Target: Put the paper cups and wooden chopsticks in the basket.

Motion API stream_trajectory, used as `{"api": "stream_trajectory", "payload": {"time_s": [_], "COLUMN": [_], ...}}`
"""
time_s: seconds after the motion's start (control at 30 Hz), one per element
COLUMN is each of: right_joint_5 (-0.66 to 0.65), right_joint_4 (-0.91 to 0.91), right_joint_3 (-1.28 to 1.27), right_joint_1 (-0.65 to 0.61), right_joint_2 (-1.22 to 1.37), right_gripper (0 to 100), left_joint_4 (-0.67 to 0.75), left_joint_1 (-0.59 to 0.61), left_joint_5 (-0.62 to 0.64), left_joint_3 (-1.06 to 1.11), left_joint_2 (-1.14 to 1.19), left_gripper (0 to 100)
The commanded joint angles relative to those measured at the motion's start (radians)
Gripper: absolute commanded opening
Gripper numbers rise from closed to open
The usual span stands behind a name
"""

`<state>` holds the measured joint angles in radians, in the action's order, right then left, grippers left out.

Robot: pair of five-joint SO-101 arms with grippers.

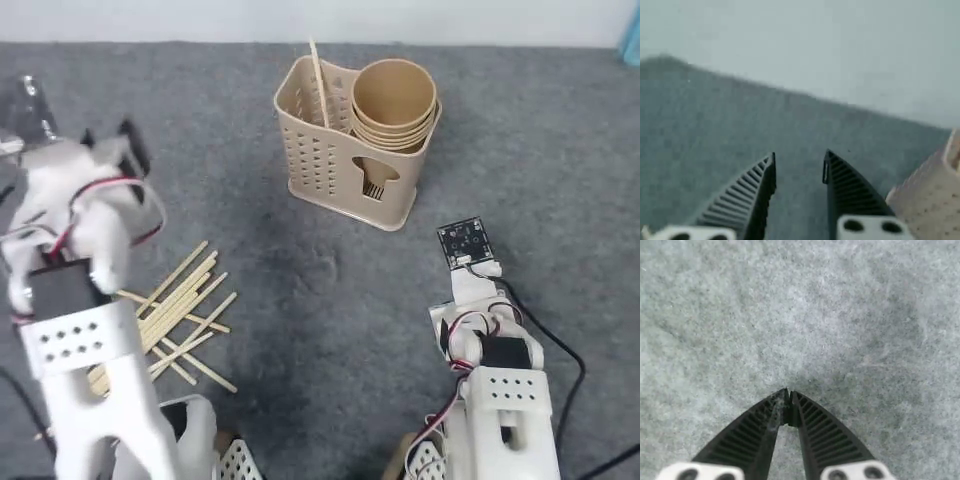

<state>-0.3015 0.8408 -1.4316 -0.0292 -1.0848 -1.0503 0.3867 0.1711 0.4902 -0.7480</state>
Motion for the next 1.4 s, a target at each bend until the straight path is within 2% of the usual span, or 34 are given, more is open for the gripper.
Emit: {"api": "stream_trajectory", "payload": {"time_s": [0.0, 0.07, 0.13, 0.3, 0.43, 0.67, 1.0, 1.37], "right_joint_5": [-0.011, -0.009, -0.009, -0.009, -0.009, -0.011, -0.017, -0.017], "right_joint_4": [-0.010, -0.008, -0.005, -0.002, -0.002, -0.002, -0.004, -0.004], "right_joint_3": [0.008, 0.008, 0.008, 0.008, 0.008, 0.009, 0.009, 0.011], "right_joint_1": [-0.002, -0.002, -0.002, 0.001, 0.001, 0.001, 0.001, 0.002], "right_joint_2": [-0.027, -0.027, -0.027, -0.027, -0.027, -0.027, -0.027, -0.027], "right_gripper": [0.8, 0.8, 0.8, 0.8, 0.8, 0.8, 0.8, 0.8], "left_joint_4": [-0.166, -0.218, -0.210, -0.012, 0.094, 0.221, 0.221, 0.170], "left_joint_1": [0.043, 0.025, 0.008, 0.005, 0.003, -0.025, -0.117, -0.101], "left_joint_5": [-0.157, -0.281, -0.359, -0.382, -0.384, -0.384, -0.385, -0.387], "left_joint_3": [-0.001, 0.067, 0.154, 0.400, 0.475, 0.423, 0.208, 0.097], "left_joint_2": [-0.031, -0.031, -0.031, -0.025, 0.064, 0.371, 0.715, 0.827], "left_gripper": [14, 14, 14, 14, 14, 14, 14, 14]}}
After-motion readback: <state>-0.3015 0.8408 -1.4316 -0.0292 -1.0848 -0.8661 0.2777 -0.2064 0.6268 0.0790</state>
